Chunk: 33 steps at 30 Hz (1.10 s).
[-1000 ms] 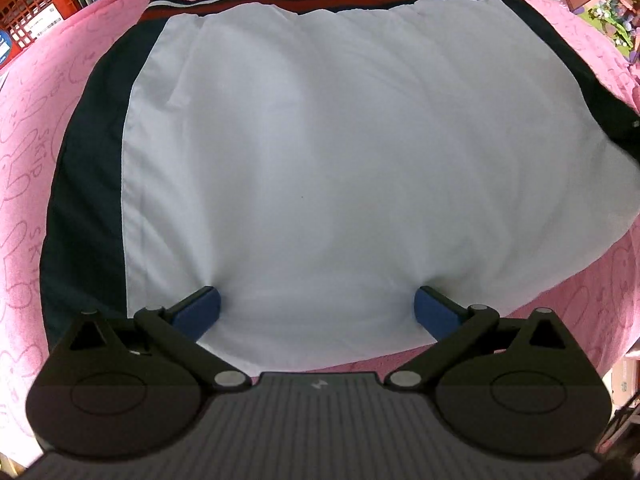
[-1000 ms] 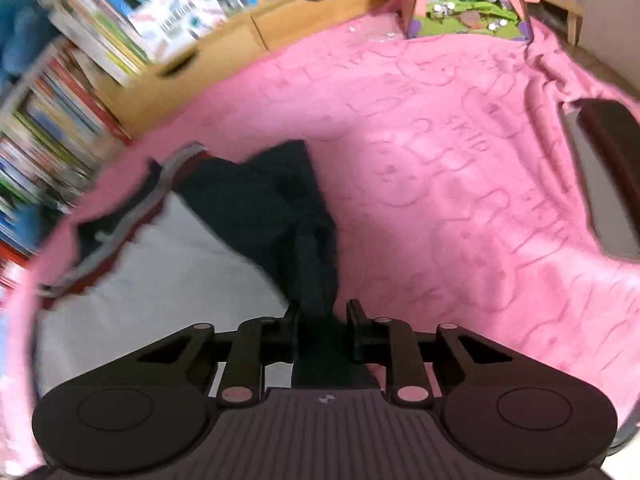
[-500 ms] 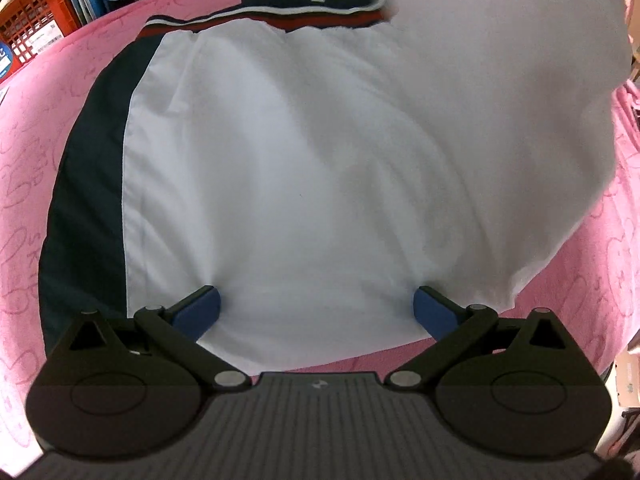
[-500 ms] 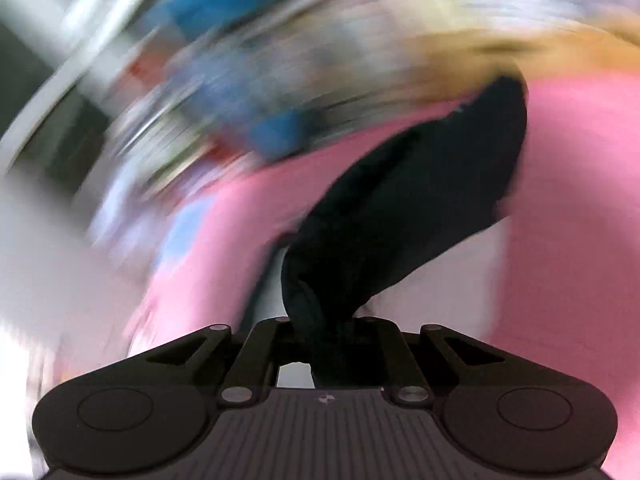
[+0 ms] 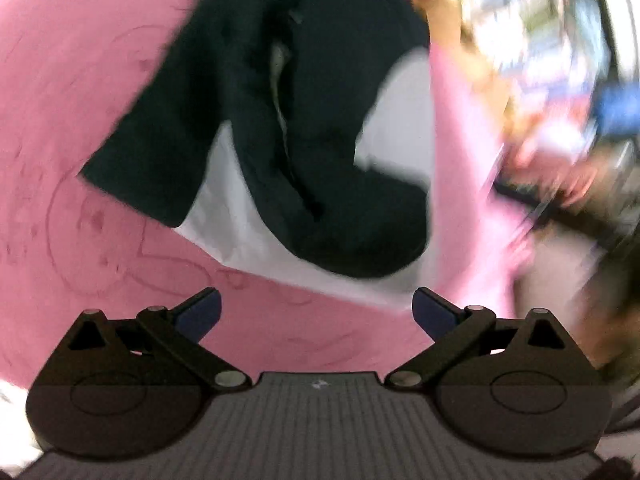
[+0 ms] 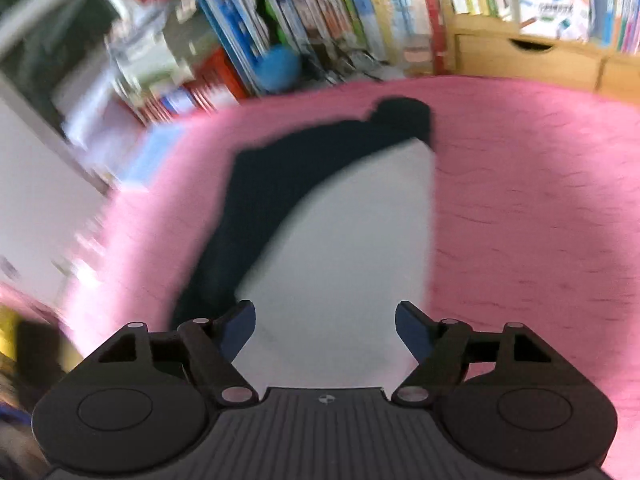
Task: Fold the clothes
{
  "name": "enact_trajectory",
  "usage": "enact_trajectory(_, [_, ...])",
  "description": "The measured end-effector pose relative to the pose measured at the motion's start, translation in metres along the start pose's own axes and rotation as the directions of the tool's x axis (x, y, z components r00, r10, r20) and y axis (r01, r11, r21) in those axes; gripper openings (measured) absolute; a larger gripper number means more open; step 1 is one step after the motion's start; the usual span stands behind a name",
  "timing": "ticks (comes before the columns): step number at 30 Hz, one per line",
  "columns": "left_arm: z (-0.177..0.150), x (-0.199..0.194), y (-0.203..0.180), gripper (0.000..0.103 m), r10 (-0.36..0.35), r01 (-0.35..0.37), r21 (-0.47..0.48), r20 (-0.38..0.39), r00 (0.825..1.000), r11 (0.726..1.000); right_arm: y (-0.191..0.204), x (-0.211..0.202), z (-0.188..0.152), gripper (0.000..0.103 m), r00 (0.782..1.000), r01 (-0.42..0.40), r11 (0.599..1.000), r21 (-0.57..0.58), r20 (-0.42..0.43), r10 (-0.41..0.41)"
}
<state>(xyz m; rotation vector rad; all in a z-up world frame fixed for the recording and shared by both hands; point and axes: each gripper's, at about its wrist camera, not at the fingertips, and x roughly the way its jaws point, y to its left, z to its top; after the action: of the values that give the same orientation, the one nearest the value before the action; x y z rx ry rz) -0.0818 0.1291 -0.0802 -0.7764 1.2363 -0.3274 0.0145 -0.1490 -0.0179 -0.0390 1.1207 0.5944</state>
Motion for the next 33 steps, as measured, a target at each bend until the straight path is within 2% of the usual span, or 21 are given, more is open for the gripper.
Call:
enact_trajectory(1, [0.002, -0.008, 0.005, 0.103, -0.051, 0.052, -0.049, 0.027, 0.998, 0.997, 0.003, 0.001, -0.009, 0.078, 0.999, 0.042, 0.998, -0.039, -0.01, -0.043])
enact_trajectory(2, [0.007, -0.014, 0.005, 0.103, -0.084, 0.087, -0.059, 0.056, 0.995, 0.994, 0.005, 0.001, -0.02, 0.078, 0.997, 0.076, 0.993, -0.085, -0.023, -0.079])
enact_trajectory(4, [0.015, -0.014, 0.0, 0.103, -0.099, 0.102, -0.033, 0.077, 0.992, 0.994, 0.014, 0.009, -0.042, 0.078, 0.99, 0.119, 0.977, -0.176, -0.059, -0.131])
enact_trajectory(7, [0.025, 0.01, -0.005, 0.103, -0.034, 0.035, -0.003, 0.054, 0.998, 0.999, 0.029, 0.017, -0.066, 0.076, 0.985, 0.143, 0.951, -0.273, -0.053, -0.163])
enact_trajectory(8, [0.031, 0.014, -0.005, 0.103, 0.01, -0.01, 0.001, 0.043, 0.999, 1.0, 0.034, 0.021, -0.068, 0.073, 0.987, 0.135, 0.947, -0.29, -0.044, -0.155])
enact_trajectory(9, [0.027, 0.018, -0.007, 0.099, 0.055, -0.055, 0.012, 0.044, 0.998, 0.998, 0.037, 0.023, -0.069, 0.066, 0.989, 0.121, 0.947, -0.298, -0.044, -0.141])
enact_trajectory(10, [0.022, 0.023, -0.008, 0.067, 0.099, -0.1, 0.022, 0.046, 0.994, 0.995, 0.04, 0.026, -0.071, 0.054, 0.991, 0.107, 0.946, -0.305, -0.044, -0.127])
enact_trajectory(11, [0.019, 0.025, -0.009, 0.025, 0.138, -0.14, 0.033, 0.051, 0.989, 0.99, 0.042, 0.029, -0.068, 0.048, 0.992, 0.093, 0.947, -0.307, -0.056, -0.115])
enact_trajectory(12, [0.017, 0.016, -0.007, 0.022, 0.148, -0.151, 0.04, 0.07, 0.986, 0.988, 0.044, 0.032, -0.068, 0.042, 0.992, 0.081, 0.947, -0.31, -0.069, -0.107])
enact_trajectory(14, [0.019, -0.006, -0.01, 0.018, 0.115, -0.127, 0.065, 0.165, 0.98, 0.99, 0.048, 0.037, -0.066, 0.041, 0.992, 0.088, 0.946, -0.313, -0.064, -0.113])
enact_trajectory(17, [0.021, -0.035, -0.003, 0.018, 0.12, -0.146, 0.091, 0.238, 0.964, 0.985, 0.047, 0.036, -0.067, 0.041, 0.992, 0.093, 0.951, -0.293, -0.051, -0.112])
enact_trajectory(19, [0.019, -0.04, 0.013, 0.019, 0.16, -0.184, 0.081, 0.241, 0.957, 0.98, 0.047, 0.034, -0.061, 0.042, 0.994, 0.089, 0.955, -0.283, -0.04, -0.105])
enact_trajectory(23, [0.027, -0.022, 0.028, 0.025, 0.217, -0.228, 0.03, 0.201, 0.955, 0.973, 0.046, 0.031, -0.05, 0.042, 0.996, 0.083, 0.961, -0.263, -0.018, -0.091])
enact_trajectory(27, [0.019, -0.022, 0.029, 0.027, 0.243, -0.262, 0.068, 0.208, 0.947, 0.963, 0.046, 0.027, -0.038, 0.045, 0.997, 0.076, 0.967, -0.242, 0.005, -0.077])
enact_trajectory(28, [0.026, -0.018, 0.016, 0.027, 0.246, -0.274, 0.099, 0.225, 0.943, 0.957, 0.046, 0.026, -0.035, 0.048, 0.997, 0.074, 0.969, -0.237, 0.011, -0.073])
enact_trajectory(30, [0.032, -0.015, -0.007, 0.027, 0.245, -0.3, 0.186, 0.271, 0.931, 0.936, 0.054, 0.027, -0.009, 0.055, 0.996, 0.087, 0.959, -0.269, 0.05, -0.077])
enact_trajectory(32, [0.026, -0.018, -0.019, 0.033, 0.244, -0.335, 0.295, 0.305, 0.921, 0.895, 0.064, 0.035, 0.013, 0.065, 0.996, 0.073, 0.954, -0.291, 0.066, -0.056])
enact_trajectory(33, [0.024, -0.014, -0.018, 0.035, 0.258, -0.348, 0.316, 0.294, 0.92, 0.882, 0.072, 0.041, 0.024, 0.075, 0.996, 0.066, 0.954, -0.293, 0.069, -0.048])
